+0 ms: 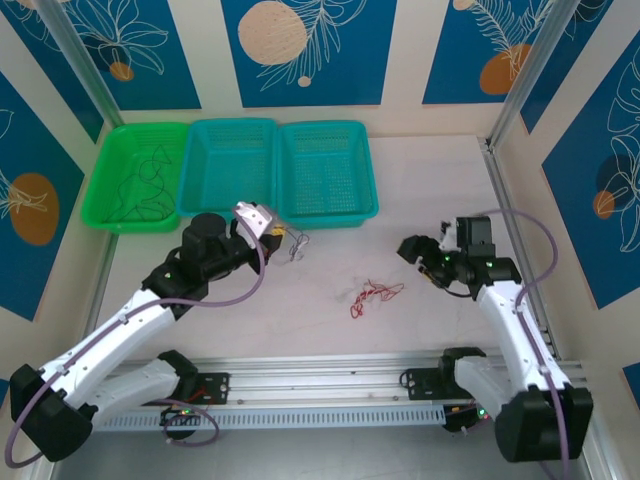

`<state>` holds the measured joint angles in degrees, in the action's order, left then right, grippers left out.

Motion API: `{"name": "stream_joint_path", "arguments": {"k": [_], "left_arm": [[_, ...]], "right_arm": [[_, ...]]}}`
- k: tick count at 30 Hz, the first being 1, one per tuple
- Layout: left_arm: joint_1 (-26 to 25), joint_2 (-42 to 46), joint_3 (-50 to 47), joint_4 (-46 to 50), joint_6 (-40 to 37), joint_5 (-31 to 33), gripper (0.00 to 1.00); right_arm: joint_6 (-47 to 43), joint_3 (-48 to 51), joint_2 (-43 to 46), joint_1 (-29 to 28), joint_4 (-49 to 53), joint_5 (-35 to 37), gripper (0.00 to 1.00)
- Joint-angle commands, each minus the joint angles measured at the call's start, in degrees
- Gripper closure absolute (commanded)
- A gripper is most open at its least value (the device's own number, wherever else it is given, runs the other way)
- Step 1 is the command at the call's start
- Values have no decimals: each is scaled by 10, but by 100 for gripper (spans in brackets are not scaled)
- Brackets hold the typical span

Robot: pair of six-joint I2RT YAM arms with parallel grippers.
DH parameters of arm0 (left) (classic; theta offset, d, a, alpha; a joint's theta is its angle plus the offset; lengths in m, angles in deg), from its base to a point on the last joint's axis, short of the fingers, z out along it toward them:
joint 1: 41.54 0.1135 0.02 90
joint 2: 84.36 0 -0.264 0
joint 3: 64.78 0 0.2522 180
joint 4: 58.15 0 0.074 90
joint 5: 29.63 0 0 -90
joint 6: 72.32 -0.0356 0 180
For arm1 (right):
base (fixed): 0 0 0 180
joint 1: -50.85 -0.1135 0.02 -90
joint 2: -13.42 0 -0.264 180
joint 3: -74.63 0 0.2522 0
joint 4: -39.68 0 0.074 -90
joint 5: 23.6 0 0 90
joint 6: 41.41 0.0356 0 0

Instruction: Untangle the cables

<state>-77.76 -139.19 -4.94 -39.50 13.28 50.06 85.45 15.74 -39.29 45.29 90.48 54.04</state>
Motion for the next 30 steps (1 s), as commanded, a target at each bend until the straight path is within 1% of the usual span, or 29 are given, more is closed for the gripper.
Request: {"name": "stream_joint_path", "arguments": {"k": [1, 3, 5, 8, 10, 12, 15, 17, 20, 24, 26, 27, 30], "left_arm": [[2, -2, -7, -26, -6, -35, 100], [2, -3, -7, -31, -3, -38, 100], [1, -4, -6, -31, -1, -36, 100], [2, 0, -6, -23, -2, -32, 100], [1, 4, -7, -18, -3, -31, 100], [1, 8, -7, -15, -3, -30, 100], [1, 12, -8, -14, -4, -31, 100], [2, 14, -9, -14, -3, -28, 100], [2, 17, -10, -13, -3, -21, 100], [1, 20, -12, -13, -2, 0, 100], [1, 23, -12, -12, 0, 17, 100], [2, 25, -12, -11, 1, 28, 100], [2, 41, -10, -2, 4, 79, 100]], "right_arm": [[-114, -66, 6, -93, -34, -17, 23], [-123, -74, -17, -161, -71, -26, 24], [-115, -66, -47, -231, -135, -22, 26], [-110, -46, -96, -328, -237, 21, 26], [-129, -39, -128, -371, -291, 37, 26], [-141, -33, -154, -395, -334, 42, 25], [-147, -8, -187, -406, -398, 57, 28], [-151, -1, -204, -406, -415, 74, 33], [-152, -1, -216, -405, -421, 89, 47], [-150, -11, -235, -402, -415, 56, 70], [-142, -18, -243, -401, -400, 56, 88], [-132, -18, -243, -399, -394, 61, 99], [-87, -2, -231, -379, -375, 106, 100]]}}
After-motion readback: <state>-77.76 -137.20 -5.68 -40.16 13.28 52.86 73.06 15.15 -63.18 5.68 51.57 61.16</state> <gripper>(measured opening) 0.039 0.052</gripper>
